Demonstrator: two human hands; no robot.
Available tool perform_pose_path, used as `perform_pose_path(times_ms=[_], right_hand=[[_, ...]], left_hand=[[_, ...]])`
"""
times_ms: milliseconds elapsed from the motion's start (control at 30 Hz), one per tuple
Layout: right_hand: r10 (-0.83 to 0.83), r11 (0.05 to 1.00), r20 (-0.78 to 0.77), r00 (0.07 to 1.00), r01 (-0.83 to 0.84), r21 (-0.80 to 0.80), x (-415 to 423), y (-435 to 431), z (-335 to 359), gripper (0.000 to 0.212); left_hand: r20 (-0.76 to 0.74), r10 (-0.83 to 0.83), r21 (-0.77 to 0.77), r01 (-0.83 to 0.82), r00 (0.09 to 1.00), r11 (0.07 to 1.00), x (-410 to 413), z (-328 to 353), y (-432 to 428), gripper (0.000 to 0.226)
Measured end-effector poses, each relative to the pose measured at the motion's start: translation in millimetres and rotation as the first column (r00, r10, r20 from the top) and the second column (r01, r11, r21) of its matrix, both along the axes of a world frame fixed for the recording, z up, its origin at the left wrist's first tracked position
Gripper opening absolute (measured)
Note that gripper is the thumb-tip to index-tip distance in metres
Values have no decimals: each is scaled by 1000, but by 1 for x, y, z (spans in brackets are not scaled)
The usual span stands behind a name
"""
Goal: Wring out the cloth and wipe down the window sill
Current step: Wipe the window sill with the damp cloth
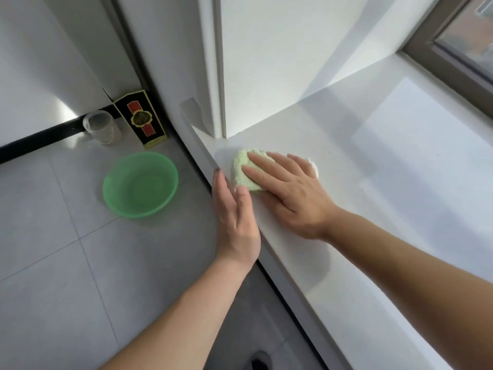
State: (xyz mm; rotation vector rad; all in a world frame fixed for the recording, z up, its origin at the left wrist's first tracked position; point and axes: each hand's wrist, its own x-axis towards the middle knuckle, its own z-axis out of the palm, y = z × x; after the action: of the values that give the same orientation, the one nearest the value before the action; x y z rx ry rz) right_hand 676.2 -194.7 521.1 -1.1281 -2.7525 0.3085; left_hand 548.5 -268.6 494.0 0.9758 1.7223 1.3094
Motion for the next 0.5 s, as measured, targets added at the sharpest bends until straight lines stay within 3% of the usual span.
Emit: perform_pose_path(times_ms=[100,167,233,267,333,400,433,500], right_hand=[[11,1000,-3,1000,-11,-24,54,-56,4,48],[-6,999,30,1000,7,-38,79,-69,6,48],[-124,992,77,989,125,-10,96,-46,2,49],[-253,967,71,965,254,4,100,-26,-1,50],[-559,827,31,828,560,-40,104,14,1,51],[-704,704,28,709,703,-95,100,31,2,51],[-688,721,26,726,687,-90,97,25,2,51],[-525,850,21,851,525,-53,96,-2,-1,53]], left_hand=[[-291,-87,-8,89,953,996,-6,-5,2,72],[-583,-170,-76,156,794,985,-6,-5,6,62],[-758,-253,-139,231,601,963,-5,2,13,55],[-787,-311,-187,275,533,943,-4,6,17,55],[-799,-393,-255,337,454,906,-1,16,27,56],[-800,-430,-268,393,418,880,5,27,39,52],[-798,-452,-268,438,399,858,10,31,46,50],[-791,-501,-271,533,353,802,23,35,65,50]])
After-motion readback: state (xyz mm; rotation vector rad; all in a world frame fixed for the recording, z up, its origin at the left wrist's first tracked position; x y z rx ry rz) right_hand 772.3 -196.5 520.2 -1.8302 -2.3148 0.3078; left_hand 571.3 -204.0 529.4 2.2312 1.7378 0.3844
